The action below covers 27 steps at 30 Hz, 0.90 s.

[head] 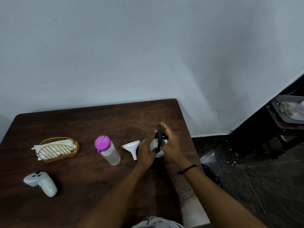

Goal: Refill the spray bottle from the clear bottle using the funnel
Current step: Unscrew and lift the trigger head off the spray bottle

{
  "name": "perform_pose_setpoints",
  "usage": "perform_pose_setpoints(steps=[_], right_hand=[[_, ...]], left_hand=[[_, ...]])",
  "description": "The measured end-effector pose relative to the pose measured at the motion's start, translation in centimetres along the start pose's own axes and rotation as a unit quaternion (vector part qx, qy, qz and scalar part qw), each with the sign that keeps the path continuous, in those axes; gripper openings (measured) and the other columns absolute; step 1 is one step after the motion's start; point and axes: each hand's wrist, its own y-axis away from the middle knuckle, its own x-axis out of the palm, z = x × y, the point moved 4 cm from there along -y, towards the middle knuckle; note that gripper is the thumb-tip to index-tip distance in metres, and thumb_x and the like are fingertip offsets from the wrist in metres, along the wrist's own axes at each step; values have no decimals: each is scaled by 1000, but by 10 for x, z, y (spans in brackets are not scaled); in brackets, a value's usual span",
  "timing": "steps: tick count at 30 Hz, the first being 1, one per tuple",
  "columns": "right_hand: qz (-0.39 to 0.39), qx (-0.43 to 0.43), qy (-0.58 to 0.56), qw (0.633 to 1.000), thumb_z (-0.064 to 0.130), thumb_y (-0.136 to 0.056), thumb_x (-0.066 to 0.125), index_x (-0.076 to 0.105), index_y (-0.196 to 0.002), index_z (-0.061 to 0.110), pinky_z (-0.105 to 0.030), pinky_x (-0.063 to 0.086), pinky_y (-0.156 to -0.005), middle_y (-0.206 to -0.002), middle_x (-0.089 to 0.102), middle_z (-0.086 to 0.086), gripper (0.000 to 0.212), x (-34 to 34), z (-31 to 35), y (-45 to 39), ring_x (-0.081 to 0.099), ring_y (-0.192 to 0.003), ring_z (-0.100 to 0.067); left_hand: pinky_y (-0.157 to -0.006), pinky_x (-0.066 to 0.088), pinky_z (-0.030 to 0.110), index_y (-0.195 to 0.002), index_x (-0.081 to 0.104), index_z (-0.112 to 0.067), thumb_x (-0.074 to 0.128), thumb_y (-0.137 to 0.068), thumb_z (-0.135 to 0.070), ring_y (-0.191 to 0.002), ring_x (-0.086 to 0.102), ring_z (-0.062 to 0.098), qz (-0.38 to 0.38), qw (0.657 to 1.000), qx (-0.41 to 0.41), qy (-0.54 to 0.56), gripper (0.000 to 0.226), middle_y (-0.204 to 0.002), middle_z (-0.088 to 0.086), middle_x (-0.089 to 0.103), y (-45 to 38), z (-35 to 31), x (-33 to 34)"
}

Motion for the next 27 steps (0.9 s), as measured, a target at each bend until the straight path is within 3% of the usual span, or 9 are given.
perform_pose_setpoints(steps=[4,9,13,16,18,21,24,27], right_hand=[[41,-28,37,998,-5,-91,60,41,-150,19,-39,48,-107,-138,59,2,66,-3,-11,-2,58,-125,-15],[74,-26,32,996,-5,-92,60,32,-153,20,-20,41,-108,-138,51,7,71,-4,-13,5,53,-126,-9],[93,-32,18,995,7,-90,65,17,-157,12,-31,29,-120,-161,27,-5,83,7,-19,11,31,-146,-11],[95,-32,14,995,9,-82,73,7,-156,15,-9,30,-111,-163,10,-6,100,13,-16,20,24,-142,8],[59,-32,2,998,23,-77,75,17,-156,13,-5,33,-104,-158,14,-5,98,15,-9,26,33,-137,-1],[-16,-10,-24,1000,41,-74,77,28,-152,20,-19,45,-102,-145,31,1,95,22,-5,29,45,-129,-11],[-100,38,-26,994,40,-80,78,41,-145,24,-30,53,-96,-134,44,7,76,26,-4,24,51,-120,-10],[-143,55,-35,987,30,-84,78,48,-140,22,-34,52,-97,-127,54,15,65,21,-5,19,54,-115,-5]], left_hand=[[-90,50,42,-112,63,-14,78,-78,-33,-104,59,18,11,999,17,-29,42,-110,1,65,-3,-3,-4],[-90,51,44,-113,62,-15,72,-76,-44,-104,61,19,18,999,25,-33,47,-109,0,67,-3,-2,-4],[-94,52,45,-118,63,-19,63,-77,-57,-108,64,16,20,1000,-4,-7,56,-112,-2,69,-13,25,6],[-96,52,37,-119,63,-20,65,-86,-34,-109,63,14,22,1000,-3,-13,36,-112,-5,67,0,-2,-3],[-96,51,34,-114,62,-24,61,-91,-29,-110,62,11,17,1000,-13,2,24,-111,-10,66,4,-5,-7],[-100,50,44,-120,59,-26,55,-85,-42,-118,60,17,48,999,2,1,38,-125,-1,64,5,3,-5],[-84,56,48,-99,66,-26,53,-88,-41,-98,68,19,18,999,25,-13,23,-101,-2,71,0,5,-3],[-89,54,44,-111,66,-24,53,-87,-43,-105,64,13,19,999,38,-32,33,-108,-7,69,-6,10,0]])
